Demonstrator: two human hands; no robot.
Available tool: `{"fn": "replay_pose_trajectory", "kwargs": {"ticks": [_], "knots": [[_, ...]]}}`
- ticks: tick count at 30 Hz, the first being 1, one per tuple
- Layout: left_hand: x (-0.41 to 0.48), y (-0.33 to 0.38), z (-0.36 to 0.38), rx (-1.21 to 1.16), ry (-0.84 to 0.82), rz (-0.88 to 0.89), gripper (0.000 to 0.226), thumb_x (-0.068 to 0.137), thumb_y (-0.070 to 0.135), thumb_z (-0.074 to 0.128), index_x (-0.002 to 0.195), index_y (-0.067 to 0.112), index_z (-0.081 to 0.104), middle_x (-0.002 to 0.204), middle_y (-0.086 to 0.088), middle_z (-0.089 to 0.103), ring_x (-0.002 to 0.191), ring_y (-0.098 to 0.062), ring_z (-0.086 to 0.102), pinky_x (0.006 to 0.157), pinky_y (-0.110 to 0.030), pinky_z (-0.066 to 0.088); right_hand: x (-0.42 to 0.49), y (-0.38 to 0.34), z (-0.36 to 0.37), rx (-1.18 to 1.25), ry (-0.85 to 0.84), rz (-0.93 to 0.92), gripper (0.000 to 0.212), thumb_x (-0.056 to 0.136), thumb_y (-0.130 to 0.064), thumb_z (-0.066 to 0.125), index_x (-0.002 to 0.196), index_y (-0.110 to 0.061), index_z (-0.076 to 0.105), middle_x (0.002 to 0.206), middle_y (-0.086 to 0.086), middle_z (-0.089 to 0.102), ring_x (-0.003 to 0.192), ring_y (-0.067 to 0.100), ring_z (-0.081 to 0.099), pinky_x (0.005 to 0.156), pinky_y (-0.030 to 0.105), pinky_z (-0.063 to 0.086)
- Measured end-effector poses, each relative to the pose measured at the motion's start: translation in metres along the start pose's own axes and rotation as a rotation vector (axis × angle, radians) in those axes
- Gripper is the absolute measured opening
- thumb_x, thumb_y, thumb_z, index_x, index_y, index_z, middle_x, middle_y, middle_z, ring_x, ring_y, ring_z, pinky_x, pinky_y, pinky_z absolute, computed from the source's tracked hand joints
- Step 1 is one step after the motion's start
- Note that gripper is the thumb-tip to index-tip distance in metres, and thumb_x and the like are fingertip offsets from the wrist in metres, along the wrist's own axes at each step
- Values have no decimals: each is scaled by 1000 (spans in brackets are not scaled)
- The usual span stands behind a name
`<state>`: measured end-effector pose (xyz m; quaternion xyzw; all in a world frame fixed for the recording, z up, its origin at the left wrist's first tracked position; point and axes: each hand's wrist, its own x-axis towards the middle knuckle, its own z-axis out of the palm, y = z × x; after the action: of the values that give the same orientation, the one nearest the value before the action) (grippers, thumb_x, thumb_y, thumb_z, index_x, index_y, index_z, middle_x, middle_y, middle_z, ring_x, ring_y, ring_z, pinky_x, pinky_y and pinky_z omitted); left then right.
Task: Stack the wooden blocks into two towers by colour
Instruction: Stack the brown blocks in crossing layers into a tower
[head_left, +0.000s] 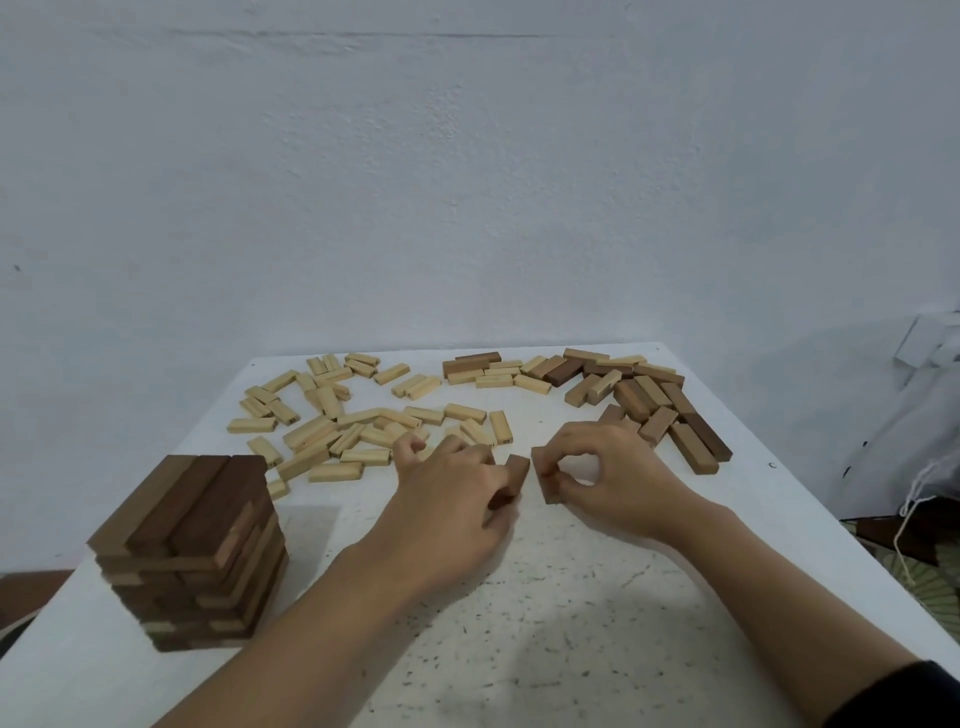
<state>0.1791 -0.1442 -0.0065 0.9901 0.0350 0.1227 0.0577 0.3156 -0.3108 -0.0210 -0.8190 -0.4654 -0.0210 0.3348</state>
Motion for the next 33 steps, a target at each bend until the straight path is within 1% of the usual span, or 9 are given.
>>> {"fn": "replay_pose_trajectory", "kwargs": {"ticks": [5, 10, 14, 18, 21, 22, 25, 29, 33], "knots": [[-13, -6, 2, -99, 39, 8, 11, 102, 48, 47, 95, 39, 50, 103, 19, 50, 107, -3, 36, 98, -38, 12, -2, -3, 0, 130, -31, -5, 20, 83, -8, 72, 88, -26, 76, 94, -16, 72, 97, 9, 67, 91, 38, 53], [-13, -14, 13, -263, 40, 14, 29, 102, 53, 44, 130, 50, 52, 115, 22, 43, 115, 3, 32, 104, -36, 11, -2, -7, 4, 296, -40, 32, 21, 83, -1, 76, 91, -21, 79, 94, -9, 74, 95, 13, 70, 87, 30, 59], [-14, -20, 18, -323, 48, 13, 35, 101, 59, 46, 134, 51, 52, 124, 28, 42, 122, 8, 31, 106, -39, 11, -3, -16, 9, 418, -34, 112, 14, 84, -8, 81, 87, -22, 79, 93, -8, 75, 86, 9, 72, 77, 22, 57], [-17, -20, 19, -335, 11, 8, 47, 97, 69, 43, 141, 52, 46, 132, 28, 38, 127, 5, 26, 112, -44, 7, 0, -8, 4, 184, 66, 21, 6, 90, -18, 75, 90, -23, 77, 93, -14, 73, 95, 6, 67, 87, 27, 56], [-16, -20, 21, -316, -7, 17, 47, 95, 71, 45, 139, 56, 47, 139, 29, 34, 130, 4, 21, 113, -47, 6, 4, 9, -10, -68, 300, 88, 5, 92, -19, 71, 95, -20, 75, 104, -13, 71, 104, 1, 59, 97, 9, 38], [-16, -21, 22, -314, -12, 23, 44, 95, 70, 46, 138, 57, 50, 141, 30, 33, 131, 4, 21, 113, -48, 6, 5, 16, -14, -153, 327, 145, 8, 93, -22, 71, 100, -21, 75, 112, -11, 70, 114, 7, 56, 104, 10, 31], [-15, -22, 25, -294, -6, 32, 39, 97, 64, 49, 135, 56, 54, 142, 30, 35, 130, 2, 24, 111, -50, 10, 5, 29, -18, -372, 158, 325, 22, 96, -36, 63, 114, -26, 71, 130, -12, 60, 129, 16, 43, 115, 44, 26], [-15, -25, 25, -286, 6, 31, 37, 97, 58, 54, 134, 53, 57, 138, 28, 38, 127, 2, 27, 106, -44, 11, 5, 25, -13, -440, 73, 320, 22, 97, -35, 52, 89, -25, 70, 111, -14, 62, 119, 13, 48, 99, 38, 22], [-17, -29, 24, -284, 14, 36, 35, 96, 55, 58, 131, 53, 59, 131, 28, 42, 128, 1, 29, 98, -36, 9, 5, 17, -8, -380, 97, 234, 16, 92, -26, 59, 88, -25, 74, 94, -17, 61, 101, 9, 51, 102, 50, 40]]}}
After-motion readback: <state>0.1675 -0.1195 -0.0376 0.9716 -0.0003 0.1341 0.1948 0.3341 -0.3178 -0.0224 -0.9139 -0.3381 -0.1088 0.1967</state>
